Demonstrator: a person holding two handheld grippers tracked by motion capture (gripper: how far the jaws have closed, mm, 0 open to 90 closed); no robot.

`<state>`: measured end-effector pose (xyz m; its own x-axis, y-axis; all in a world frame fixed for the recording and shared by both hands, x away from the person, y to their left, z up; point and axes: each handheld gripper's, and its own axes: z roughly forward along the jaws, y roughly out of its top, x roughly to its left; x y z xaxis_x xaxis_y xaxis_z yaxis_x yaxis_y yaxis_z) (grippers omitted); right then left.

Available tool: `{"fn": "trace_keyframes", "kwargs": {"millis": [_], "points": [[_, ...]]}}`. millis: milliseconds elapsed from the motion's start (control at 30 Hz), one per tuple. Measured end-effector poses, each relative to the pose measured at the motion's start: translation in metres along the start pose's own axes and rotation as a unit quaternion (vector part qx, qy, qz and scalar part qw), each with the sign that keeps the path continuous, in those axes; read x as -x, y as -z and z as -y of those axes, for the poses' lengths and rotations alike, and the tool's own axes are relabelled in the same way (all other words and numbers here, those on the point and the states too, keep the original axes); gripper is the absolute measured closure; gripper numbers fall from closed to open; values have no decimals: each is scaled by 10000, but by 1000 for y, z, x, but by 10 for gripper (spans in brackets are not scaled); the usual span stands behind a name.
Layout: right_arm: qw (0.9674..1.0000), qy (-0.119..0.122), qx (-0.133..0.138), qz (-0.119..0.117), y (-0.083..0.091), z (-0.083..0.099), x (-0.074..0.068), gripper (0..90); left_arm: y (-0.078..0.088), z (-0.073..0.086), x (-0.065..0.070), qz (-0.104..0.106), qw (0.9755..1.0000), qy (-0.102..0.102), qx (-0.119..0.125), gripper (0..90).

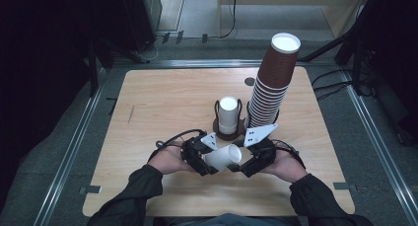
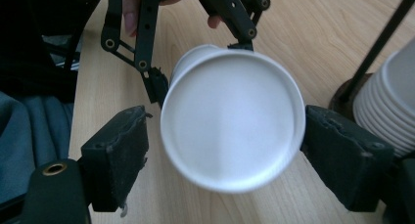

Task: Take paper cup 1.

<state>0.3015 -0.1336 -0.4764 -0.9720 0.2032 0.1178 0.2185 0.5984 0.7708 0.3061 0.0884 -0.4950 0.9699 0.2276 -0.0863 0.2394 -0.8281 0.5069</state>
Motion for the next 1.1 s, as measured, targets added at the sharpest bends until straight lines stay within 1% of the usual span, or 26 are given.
{"fn": "trace_keyframes", "kwargs": {"millis": [33,100,133,167,200,233,267,333,400,500,533,567,600,633,700,733,767,867,900,933,967,1033,1067,1100], "points": [[10000,57,-1,15,-1,-1,0,187,-1,-1,1,19,10000,-11,-6,302],[9999,80,-81,-34,-4,-2,-2,215,-1,-1,1,48,10000,-33,-8,300],[9999,147,-90,-5,-4,-2,-2,237,-1,-1,2,57,10000,-40,-4,300],[9997,193,-164,-36,-4,-2,-3,317,-1,-1,2,58,10000,-51,7,297],[9997,193,-164,-36,-4,-2,-3,317,-1,-1,3,80,10000,-42,19,297],[9995,276,-133,-1,-4,-2,-3,340,-1,-1,3,67,10000,-48,29,296],[9996,248,-163,-28,-3,-3,-4,344,0,-1,3,67,10000,-56,42,294],[9994,302,-147,-44,-2,-4,-4,351,0,-1,3,53,9999,-90,75,284],[9995,257,-159,-97,-1,-4,-4,352,0,0,4,70,9999,-93,121,266],[9995,293,-120,-78,-1,-5,-3,350,1,1,3,82,9997,-86,202,242],[9996,245,-120,-91,0,-5,-3,350,2,1,4,41,9996,-82,250,201],[9996,247,-124,-65,1,-5,-2,350,3,1,4,-25,9996,-68,277,151],[9997,227,-89,-38,4,-4,-1,350,5,1,4,-31,9993,-15,362,108],[9997,227,-89,-38,4,-4,-1,350,5,1,4,-31,9993,-15,362,98],[9998,201,-57,-6,7,-4,0,350,10,2,3,-105,9990,42,443,90],[9999,163,-13,28,10,-3,2,350,14,3,1,-114,9982,137,568,80],[9999,163,-13,28,10,-3,2,350,14,3,1,-114,9982,137,568,78],[9999,109,89,70,15,-2,4,349,21,6,-2,-151,9963,253,801,78],[9999,109,89,70,15,-2,4,349,21,6,-2,-151,9963,253,801,78],[9998,85,128,86,18,-2,5,349,25,8,-3,-196,9949,348,932,79],[9998,85,128,86,18,-2,5,349,25,8,-3,-196,9949,348,932,78],[9998,84,179,100,20,-1,6,350,28,10,-4,-206,9932,421,1065,78],[9997,61,188,112,21,-1,6,350,28,10,-4,-174,9920,486,1148,78],[9997,40,223,111,22,-1,6,350,30,11,-4,-171,9913,492,1207,78]]}}
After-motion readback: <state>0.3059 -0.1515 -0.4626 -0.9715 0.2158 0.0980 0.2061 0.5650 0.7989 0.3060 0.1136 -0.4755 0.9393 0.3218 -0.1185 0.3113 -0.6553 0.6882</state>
